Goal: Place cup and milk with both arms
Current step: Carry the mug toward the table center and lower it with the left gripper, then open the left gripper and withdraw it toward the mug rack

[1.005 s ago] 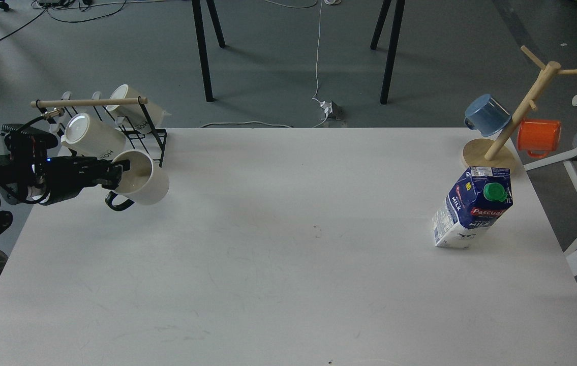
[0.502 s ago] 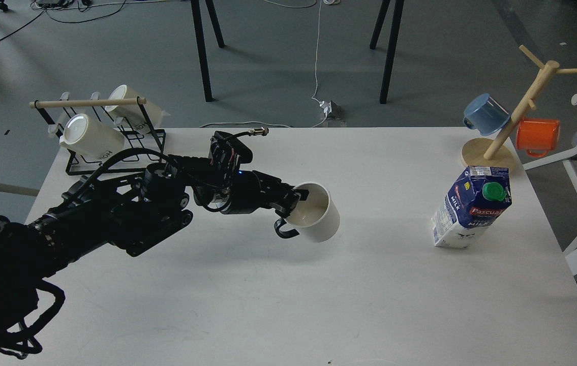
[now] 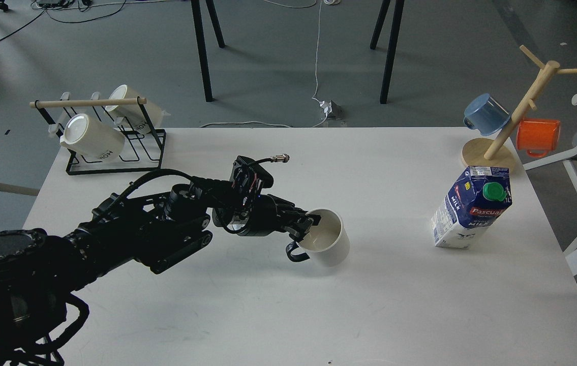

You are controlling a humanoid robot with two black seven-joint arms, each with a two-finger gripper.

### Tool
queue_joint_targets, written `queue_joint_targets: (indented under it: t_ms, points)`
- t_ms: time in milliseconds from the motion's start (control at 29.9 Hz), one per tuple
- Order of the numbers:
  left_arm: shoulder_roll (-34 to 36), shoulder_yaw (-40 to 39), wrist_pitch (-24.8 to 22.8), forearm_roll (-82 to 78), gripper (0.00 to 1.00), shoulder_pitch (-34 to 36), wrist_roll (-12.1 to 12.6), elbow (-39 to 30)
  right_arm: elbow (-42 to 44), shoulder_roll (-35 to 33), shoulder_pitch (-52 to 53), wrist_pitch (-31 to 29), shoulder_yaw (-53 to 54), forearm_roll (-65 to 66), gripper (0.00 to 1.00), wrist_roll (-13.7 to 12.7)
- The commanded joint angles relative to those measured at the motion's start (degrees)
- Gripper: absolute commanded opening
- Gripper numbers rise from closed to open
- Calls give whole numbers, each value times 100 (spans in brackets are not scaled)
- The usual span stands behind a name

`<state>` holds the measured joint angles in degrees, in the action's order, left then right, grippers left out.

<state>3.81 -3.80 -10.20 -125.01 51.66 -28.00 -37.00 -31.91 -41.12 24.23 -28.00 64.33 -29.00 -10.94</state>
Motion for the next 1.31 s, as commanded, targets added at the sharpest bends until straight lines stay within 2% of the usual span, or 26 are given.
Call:
queue_joint_targets:
  t_ms: [0,536,804,938,1105,1206,1273]
  points:
    - [6,-6,0,1,12,-7,0,-9,-9,-2,2,0,9,0,99,-4]
    - [120,-112,-61,1,45,46,0,-80,0,-19,-15,0,18,-9,99,4]
    - [454,-164,-70,774,50,107,0,-97,-52,-37,-33,0,18,-18,99,-66]
    - [708,-699,-79,1889,51,107,0,-115,-140,-185,-304,0,9,-53,99,-136]
    - [1200,-1964,-87,4154,59,-199,0,-290,-132,-283,-1173,0,27,-324,99,-478]
    - [1621,-2300,-184,5448,69,-376,0,-562,-167,-318,-1579,0,27,-719,99,-934]
    - [1990,-2388,-542,6247,76,-411,0,-677,-219,-318,-1728,0,18,-939,99,-1198]
